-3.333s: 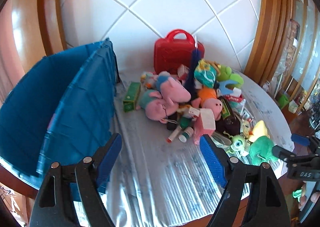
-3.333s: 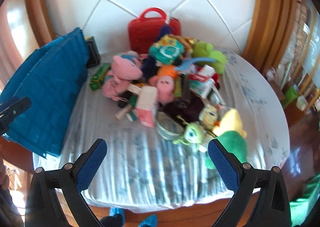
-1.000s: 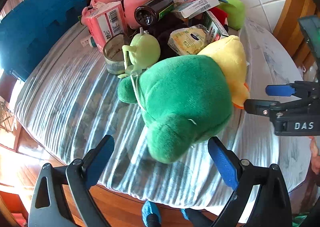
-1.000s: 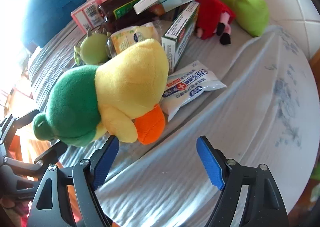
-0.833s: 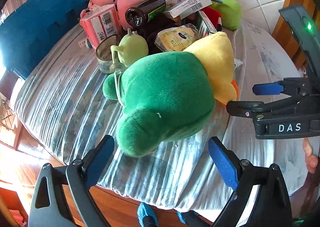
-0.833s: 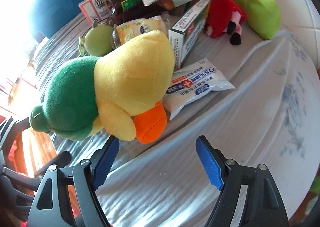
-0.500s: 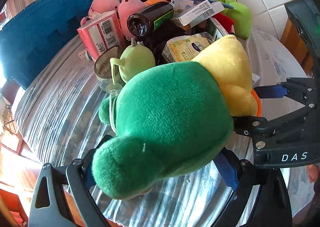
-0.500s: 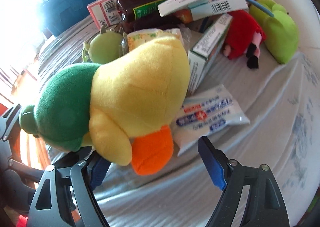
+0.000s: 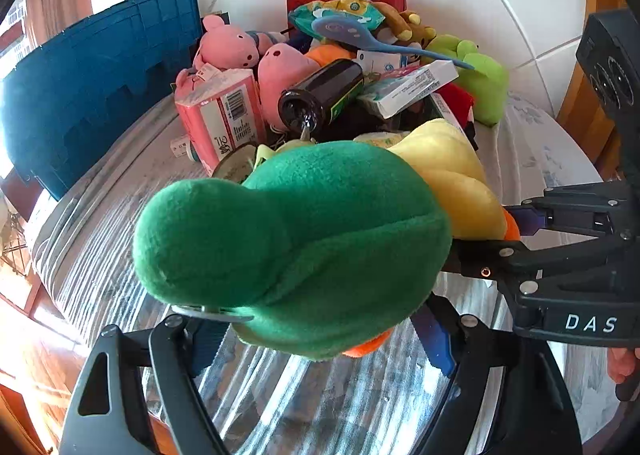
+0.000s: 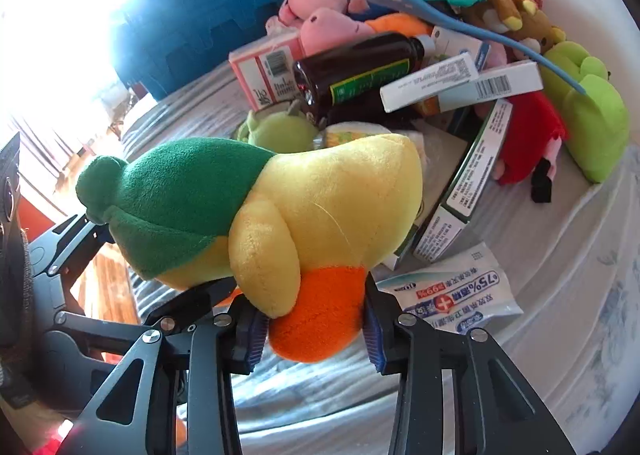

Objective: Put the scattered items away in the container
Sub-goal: 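Grasp the green-yellow plush duck with the right tool, then carry the plush duck with the right tool over the blue crate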

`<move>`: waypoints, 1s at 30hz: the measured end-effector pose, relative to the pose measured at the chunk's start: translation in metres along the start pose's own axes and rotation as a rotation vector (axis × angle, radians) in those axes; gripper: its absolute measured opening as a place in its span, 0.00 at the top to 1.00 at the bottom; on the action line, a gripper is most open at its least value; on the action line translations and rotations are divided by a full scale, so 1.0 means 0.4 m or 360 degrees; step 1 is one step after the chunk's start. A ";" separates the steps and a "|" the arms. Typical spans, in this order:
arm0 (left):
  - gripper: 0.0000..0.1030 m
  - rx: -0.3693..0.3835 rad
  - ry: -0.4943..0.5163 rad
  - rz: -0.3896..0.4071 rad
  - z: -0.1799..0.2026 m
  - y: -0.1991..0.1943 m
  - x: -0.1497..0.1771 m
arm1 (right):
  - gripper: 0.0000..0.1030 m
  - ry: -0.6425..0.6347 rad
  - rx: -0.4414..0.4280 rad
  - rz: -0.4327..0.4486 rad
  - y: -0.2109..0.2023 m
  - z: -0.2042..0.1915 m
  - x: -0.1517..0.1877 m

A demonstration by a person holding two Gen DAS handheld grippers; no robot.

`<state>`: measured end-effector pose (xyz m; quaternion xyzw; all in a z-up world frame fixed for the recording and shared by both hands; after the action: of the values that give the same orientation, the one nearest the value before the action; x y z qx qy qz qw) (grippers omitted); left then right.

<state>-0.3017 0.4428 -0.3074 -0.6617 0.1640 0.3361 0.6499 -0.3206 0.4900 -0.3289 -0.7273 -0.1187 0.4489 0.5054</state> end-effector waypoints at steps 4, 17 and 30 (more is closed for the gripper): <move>0.22 -0.0010 0.0018 0.0064 0.007 -0.062 -0.035 | 0.63 0.0002 -0.0002 0.0070 -0.064 -0.015 -0.022; 0.21 -0.0039 0.0053 0.0320 -0.084 -0.296 -0.167 | 0.63 -0.0040 0.0081 0.0329 -0.276 -0.154 -0.173; 0.21 0.0176 0.0284 0.0394 -0.356 -0.427 -0.214 | 0.63 0.0139 0.0311 0.0434 -0.307 -0.419 -0.312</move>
<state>-0.2188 0.3030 -0.1329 -0.6269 0.3196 0.3438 0.6218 -0.2276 0.3628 -0.1445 -0.7029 0.0473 0.4906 0.5129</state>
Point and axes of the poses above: each gripper's, at about its wrist camera, not at the fingertips, and y roughly the way its jaws point, z to its right, x to its underside, the point moved 10 cm from there along y, roughly the way its jaws point, and after that the axes turned 8 degrees about x, right-handed, at the moved point
